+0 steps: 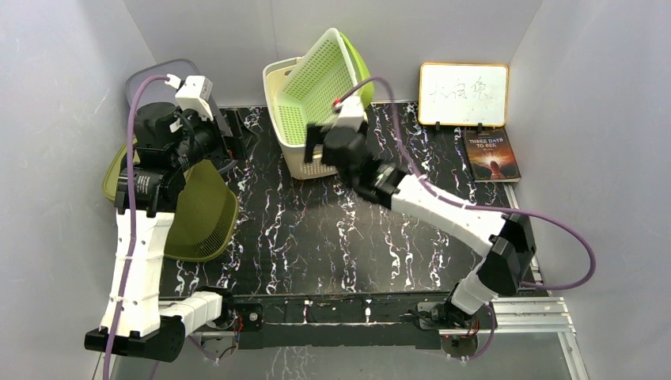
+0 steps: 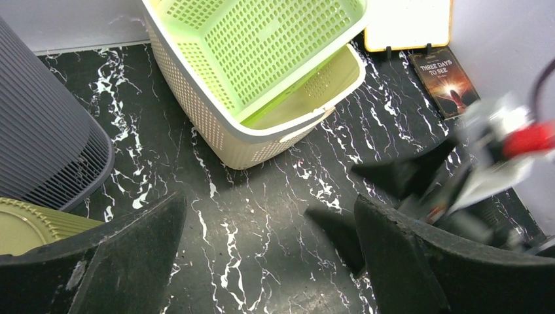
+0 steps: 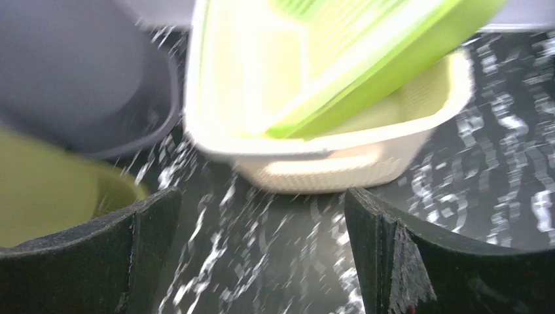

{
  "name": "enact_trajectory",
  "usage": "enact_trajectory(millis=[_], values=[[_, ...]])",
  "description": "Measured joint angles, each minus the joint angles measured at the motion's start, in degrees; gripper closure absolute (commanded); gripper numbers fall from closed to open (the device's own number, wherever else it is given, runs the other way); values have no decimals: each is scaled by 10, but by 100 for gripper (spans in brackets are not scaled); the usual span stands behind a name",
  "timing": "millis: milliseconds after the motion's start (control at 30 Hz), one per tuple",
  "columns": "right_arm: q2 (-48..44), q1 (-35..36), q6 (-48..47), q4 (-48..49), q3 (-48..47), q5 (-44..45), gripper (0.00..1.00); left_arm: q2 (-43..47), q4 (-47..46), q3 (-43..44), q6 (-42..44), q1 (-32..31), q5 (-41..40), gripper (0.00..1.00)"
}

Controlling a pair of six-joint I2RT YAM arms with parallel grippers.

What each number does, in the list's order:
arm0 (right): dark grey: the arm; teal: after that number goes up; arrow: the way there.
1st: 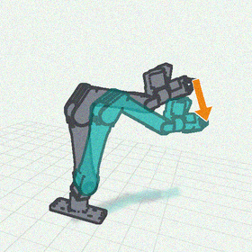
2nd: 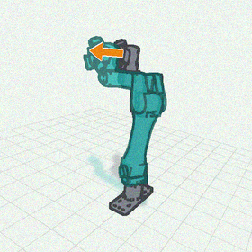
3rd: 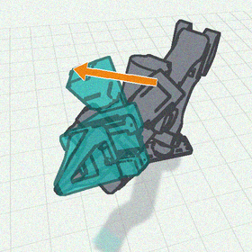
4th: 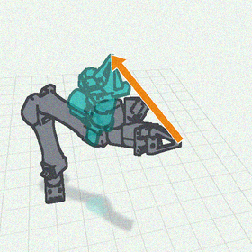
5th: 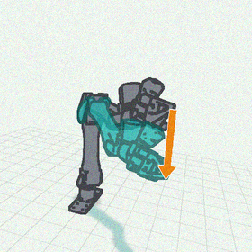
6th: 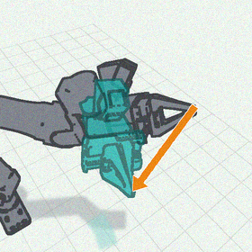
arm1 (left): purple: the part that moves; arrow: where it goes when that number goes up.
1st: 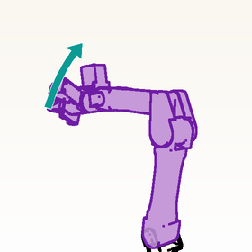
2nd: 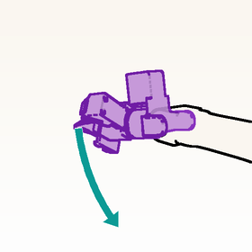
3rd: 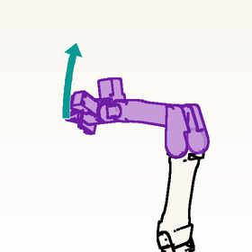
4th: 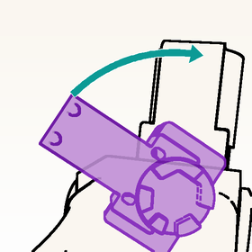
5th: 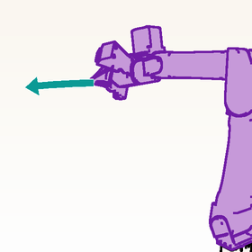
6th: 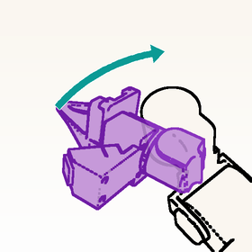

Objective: Turn the large container upside down

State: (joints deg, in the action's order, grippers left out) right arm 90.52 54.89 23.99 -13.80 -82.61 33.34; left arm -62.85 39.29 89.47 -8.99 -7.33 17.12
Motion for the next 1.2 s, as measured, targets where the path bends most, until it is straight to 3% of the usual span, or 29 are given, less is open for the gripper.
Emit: enact_trajectory(millis=[100,233,500,833,1200], values=[[-6,-80,-16,-11,-29,-8,10,1,-3,-14,-3,0,0,2],[15,-135,-46,-35,-84,-19,12,2,-3,-25,-8,0,0,2],[116,-151,-106,-63,-260,-63,18,23,-11,-50,-15,0,1,2],[200,-204,-156,-106,-370,-76,26,46,-16,-77,-12,0,3,2],[223,-209,-177,-117,-391,-102,30,55,-20,-115,-10,0,5,2]])
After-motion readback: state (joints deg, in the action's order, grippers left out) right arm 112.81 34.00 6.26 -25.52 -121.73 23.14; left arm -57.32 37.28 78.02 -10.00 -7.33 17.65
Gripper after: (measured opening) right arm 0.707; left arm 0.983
